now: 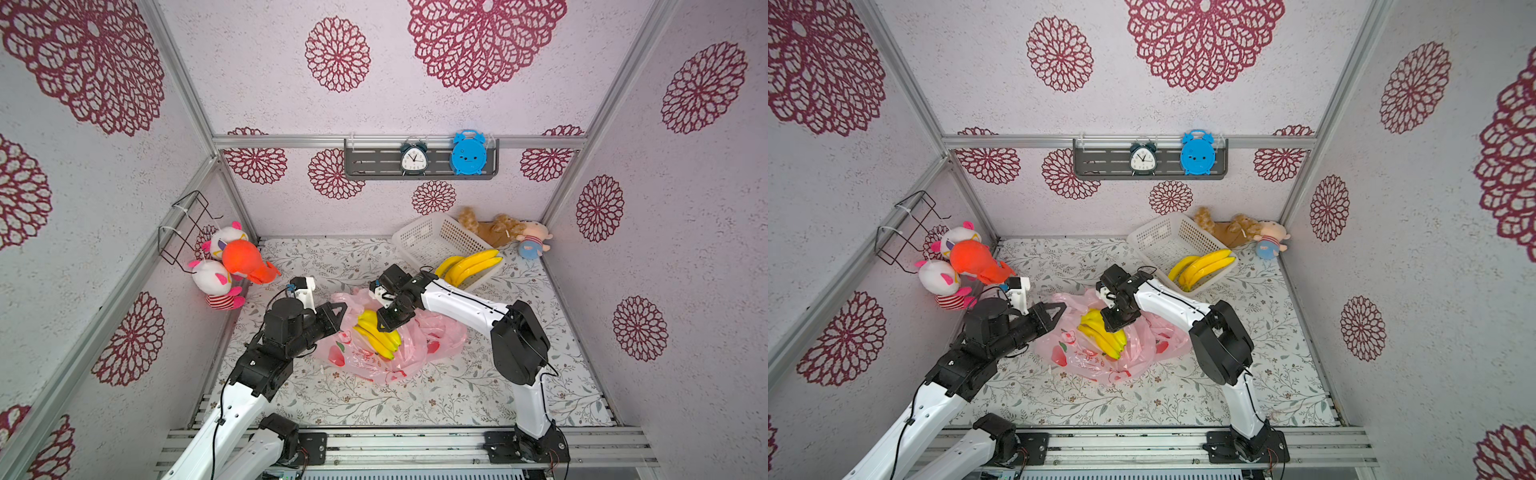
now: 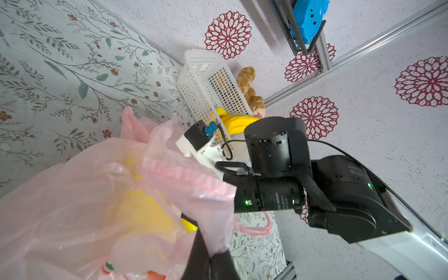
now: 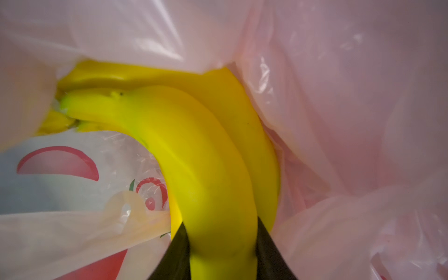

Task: Place the banana into a plastic bag & tie a knot
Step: Place the banana into the plastic bag, then adjust the plastic bag.

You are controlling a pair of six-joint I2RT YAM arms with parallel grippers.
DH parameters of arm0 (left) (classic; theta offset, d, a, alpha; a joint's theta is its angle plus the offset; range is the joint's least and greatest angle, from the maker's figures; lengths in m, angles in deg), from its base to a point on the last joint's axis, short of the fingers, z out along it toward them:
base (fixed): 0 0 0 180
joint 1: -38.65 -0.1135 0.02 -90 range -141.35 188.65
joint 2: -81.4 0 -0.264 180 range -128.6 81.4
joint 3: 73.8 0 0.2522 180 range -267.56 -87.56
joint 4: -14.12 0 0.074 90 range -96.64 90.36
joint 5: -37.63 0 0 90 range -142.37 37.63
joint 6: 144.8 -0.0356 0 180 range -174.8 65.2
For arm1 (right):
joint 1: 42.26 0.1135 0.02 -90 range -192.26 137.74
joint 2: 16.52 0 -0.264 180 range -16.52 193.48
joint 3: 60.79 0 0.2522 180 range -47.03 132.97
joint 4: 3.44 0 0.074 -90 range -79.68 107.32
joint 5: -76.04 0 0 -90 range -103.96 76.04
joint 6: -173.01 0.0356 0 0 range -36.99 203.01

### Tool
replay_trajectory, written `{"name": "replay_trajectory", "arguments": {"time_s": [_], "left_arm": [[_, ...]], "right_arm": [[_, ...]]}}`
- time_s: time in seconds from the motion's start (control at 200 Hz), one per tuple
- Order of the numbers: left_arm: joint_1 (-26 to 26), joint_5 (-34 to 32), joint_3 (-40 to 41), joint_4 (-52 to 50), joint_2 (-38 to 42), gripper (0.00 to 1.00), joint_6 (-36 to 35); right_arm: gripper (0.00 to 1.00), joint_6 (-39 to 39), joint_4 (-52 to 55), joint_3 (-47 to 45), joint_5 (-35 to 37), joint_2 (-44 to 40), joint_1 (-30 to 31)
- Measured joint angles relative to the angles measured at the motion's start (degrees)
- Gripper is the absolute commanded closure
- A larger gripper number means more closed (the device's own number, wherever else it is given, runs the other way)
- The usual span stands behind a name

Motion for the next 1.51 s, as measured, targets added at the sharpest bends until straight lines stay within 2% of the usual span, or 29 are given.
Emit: {"name": "replay_trajectory", "arguments": {"time_s": [0.135, 0.255, 0.365, 0.59, 0.78, 0.83, 0.955, 1.156, 1.506], "left_arm": [[0.3, -4.5, 1.4, -0.9, -0.9, 1.0, 0.4], [0.3, -8.5, 2.5, -1.9, -3.0, 1.0, 1.2], [0.3, -11.3, 3.3, -3.3, -4.3, 1.0, 1.8], [0.3, -15.1, 3.1, -5.4, -5.3, 1.0, 2.2], [0.3, -16.2, 2.5, -6.3, -7.0, 1.0, 2.2], [0.3, -16.3, 2.4, -6.3, -7.3, 1.0, 2.2], [0.3, -16.3, 1.9, -6.4, -8.3, 1.0, 2.2], [0.3, -16.3, 1.4, -6.7, -8.8, 1.0, 2.2], [0.3, -16.7, 0.8, -7.3, -8.8, 1.0, 2.1]], "right_arm": [[0.47, 1.2, -0.3, 0.1, 1.0, -0.1, 0.2], [0.36, 1.8, -3.0, -3.1, 1.9, -2.8, 0.2], [0.31, 2.5, -6.2, -10.4, 3.1, -10.2, 0.2], [0.29, 2.7, -14.3, -29.1, 5.9, -30.6, 0.2], [0.39, 3.8, -17.3, -39.3, 6.8, -39.3, 0.2], [0.45, 4.2, -18.9, -41.9, 5.8, -40.4, 0.3], [0.5, 6.0, -23.0, -47.5, 1.9, -42.2, 0.8], [0.55, 7.5, -29.3, -48.9, -1.9, -41.1, 1.9], [0.69, 8.8, -35.8, -45.9, -5.7, -32.2, 3.1]]}}
